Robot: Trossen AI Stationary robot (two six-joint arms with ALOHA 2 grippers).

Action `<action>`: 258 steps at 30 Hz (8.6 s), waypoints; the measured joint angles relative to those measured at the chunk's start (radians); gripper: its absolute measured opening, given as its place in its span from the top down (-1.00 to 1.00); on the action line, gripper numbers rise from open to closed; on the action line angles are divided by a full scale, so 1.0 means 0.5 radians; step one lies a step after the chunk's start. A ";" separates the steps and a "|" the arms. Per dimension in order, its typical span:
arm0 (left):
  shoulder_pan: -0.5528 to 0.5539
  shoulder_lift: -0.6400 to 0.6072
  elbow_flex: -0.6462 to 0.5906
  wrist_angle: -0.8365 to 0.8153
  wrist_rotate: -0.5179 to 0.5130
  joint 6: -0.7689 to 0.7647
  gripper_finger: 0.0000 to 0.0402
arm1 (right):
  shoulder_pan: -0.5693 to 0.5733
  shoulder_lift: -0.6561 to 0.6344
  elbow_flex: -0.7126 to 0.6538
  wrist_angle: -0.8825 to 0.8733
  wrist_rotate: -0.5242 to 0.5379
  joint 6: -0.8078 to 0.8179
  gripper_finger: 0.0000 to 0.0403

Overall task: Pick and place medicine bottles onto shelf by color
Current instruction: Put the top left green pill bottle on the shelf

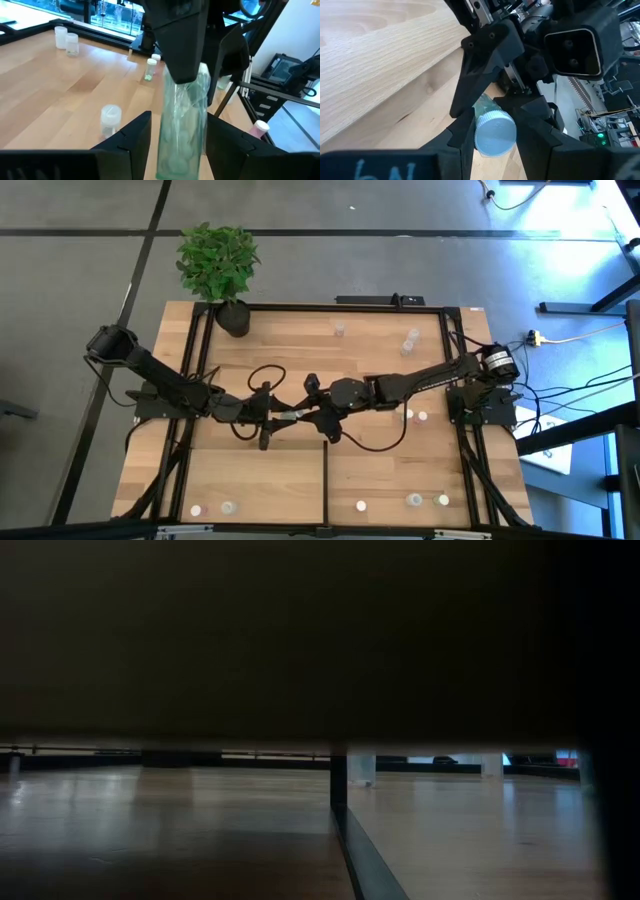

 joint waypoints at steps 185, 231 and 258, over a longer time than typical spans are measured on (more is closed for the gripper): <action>-0.820 -0.529 -0.002 -0.790 -0.480 -0.110 0.21 | 0.219 1.057 2.084 -1.725 -0.002 0.797 0.39; -0.902 -0.307 -0.002 -0.899 -0.592 -0.373 0.21 | 0.113 1.264 2.084 -1.870 0.068 0.583 0.39; -0.901 -0.303 -0.002 -0.904 -0.593 -0.423 0.21 | -0.268 1.376 2.086 -2.001 -0.165 0.916 0.39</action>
